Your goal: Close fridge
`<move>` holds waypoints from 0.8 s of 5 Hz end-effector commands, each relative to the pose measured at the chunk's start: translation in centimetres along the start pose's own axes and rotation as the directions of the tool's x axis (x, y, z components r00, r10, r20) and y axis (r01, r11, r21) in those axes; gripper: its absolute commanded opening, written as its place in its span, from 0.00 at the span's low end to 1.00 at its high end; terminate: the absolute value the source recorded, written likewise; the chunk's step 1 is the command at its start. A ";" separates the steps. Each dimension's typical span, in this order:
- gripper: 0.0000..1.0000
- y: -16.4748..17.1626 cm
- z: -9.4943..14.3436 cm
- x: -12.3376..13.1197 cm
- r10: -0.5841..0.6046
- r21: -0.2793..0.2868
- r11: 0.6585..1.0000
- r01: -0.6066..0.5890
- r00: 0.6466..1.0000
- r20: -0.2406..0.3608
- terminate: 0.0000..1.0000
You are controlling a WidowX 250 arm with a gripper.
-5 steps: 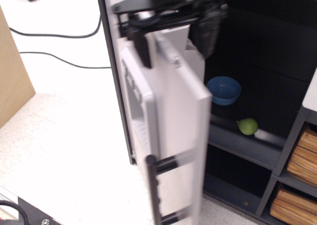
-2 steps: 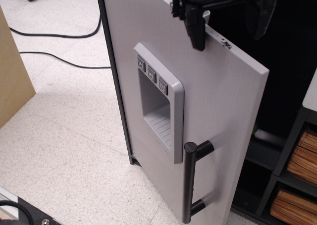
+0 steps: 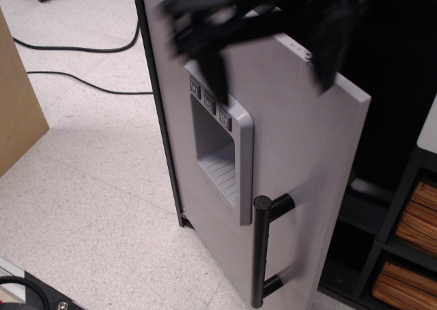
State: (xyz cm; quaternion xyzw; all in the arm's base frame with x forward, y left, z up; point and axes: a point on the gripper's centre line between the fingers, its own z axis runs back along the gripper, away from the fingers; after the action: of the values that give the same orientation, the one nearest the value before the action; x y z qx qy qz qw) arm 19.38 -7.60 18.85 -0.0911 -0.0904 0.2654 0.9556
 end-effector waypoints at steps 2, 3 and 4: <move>1.00 6.2 -6.8 1.5 -0.315 0.183 0.935 0.304 0.949 0.028 0.00; 1.00 5.4 -8.9 4.0 -0.371 0.181 0.914 0.362 0.928 0.015 0.00; 1.00 3.7 -9.7 6.1 -0.433 0.166 0.891 0.422 0.901 0.031 0.00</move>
State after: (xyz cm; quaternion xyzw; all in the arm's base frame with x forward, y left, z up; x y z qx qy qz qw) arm 23.94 -3.14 7.81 0.0185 -0.0999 0.0580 0.9931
